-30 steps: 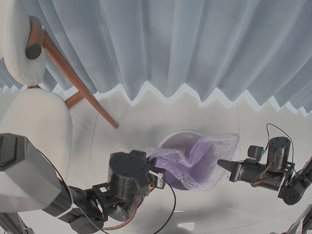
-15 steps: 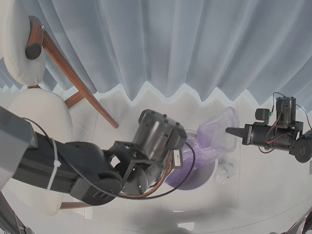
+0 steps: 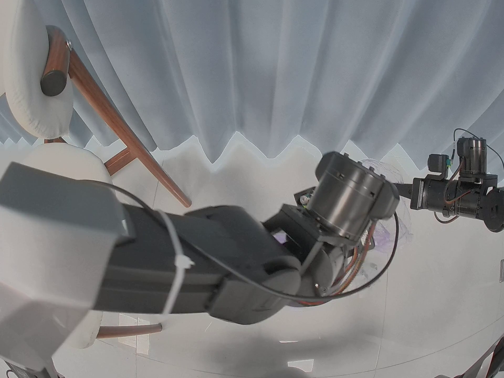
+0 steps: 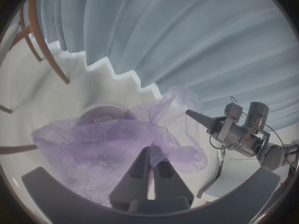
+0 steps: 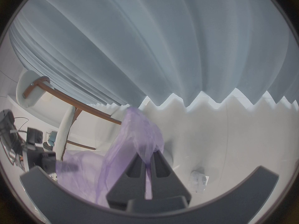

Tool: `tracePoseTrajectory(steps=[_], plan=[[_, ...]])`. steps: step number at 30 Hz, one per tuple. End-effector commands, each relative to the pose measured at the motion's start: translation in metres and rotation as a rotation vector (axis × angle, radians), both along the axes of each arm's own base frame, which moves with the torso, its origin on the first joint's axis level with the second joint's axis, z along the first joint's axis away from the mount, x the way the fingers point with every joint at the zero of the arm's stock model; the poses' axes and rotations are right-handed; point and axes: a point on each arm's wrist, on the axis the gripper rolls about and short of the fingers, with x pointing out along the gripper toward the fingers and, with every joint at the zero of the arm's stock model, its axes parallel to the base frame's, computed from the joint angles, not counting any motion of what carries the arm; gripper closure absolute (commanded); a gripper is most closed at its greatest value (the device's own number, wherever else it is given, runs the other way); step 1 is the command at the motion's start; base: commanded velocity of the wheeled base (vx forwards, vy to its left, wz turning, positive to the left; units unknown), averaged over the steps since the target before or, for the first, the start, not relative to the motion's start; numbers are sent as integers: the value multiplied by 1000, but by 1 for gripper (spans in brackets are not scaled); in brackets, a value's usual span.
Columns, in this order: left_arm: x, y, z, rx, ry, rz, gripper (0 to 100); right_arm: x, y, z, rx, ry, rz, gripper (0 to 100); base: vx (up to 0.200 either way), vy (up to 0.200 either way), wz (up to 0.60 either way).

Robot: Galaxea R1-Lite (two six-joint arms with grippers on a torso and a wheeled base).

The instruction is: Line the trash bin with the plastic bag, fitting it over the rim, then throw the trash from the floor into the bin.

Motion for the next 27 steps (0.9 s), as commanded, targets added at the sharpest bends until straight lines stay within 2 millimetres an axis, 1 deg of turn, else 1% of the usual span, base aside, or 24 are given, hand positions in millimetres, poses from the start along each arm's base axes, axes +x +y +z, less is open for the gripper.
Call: tracePoseTrajectory(steps=[1,3,6,7,8,9,10,12,13,14,15,18,20,21,22,23,24,25,26,27], plan=[[3,-19,-31,-7,70,19,100,-8,-8,-6,-11,20,-21,100,0,0,0],[9,-15,-31,-42,101,51,100,-13,-6,-14,-13,47,-15,100,0,0,0],[26,3,-37,-68,150,127,100,-18,-4,-25,-15,68,-2,100,0,0,0],[27,4,-37,-69,152,132,100,-18,-3,-26,-15,70,0,100,0,0,0],[40,21,-40,-65,162,181,100,-20,3,-31,-13,65,22,100,0,0,0],[48,32,-41,-58,167,213,100,-21,7,-34,-13,61,33,100,0,0,0],[53,38,-42,-56,170,230,100,-21,9,-36,-13,60,39,100,0,0,0],[66,57,-45,-54,185,290,100,-24,19,-47,-19,77,72,100,0,0,0],[66,57,-45,-54,186,293,100,-25,20,-48,-20,80,74,100,0,0,0],[70,66,-47,-61,200,323,100,-27,25,-55,-31,100,82,100,0,0,0],[70,68,-46,-63,202,328,100,-27,27,-57,-35,106,83,100,0,0,0],[71,76,-51,-58,227,357,100,-27,33,-78,-58,159,83,100,0,0,0],[69,78,-55,-50,238,368,100,-23,34,-87,-66,165,66,100,0,0,0],[69,80,-57,-48,241,375,100,-23,34,-87,-66,165,66,100,0,0,0],[70,81,-55,-55,238,380,100,-14,34,-95,-68,147,41,100,0,0,0],[74,84,-54,-68,235,394,100,-9,34,-97,-63,135,28,100,0,0,0],[74,84,-54,-68,235,394,100,-9,34,-97,-63,135,28,100,0,0,0],[82,90,-49,-89,223,418,100,2,34,-99,-48,110,4,100,0,0,0],[85,91,-46,-103,214,422,100,6,33,-98,-42,98,-7,100,0,0,0],[93,94,-39,-129,196,437,100,13,33,-98,-38,89,-22,100,0,0,0]])
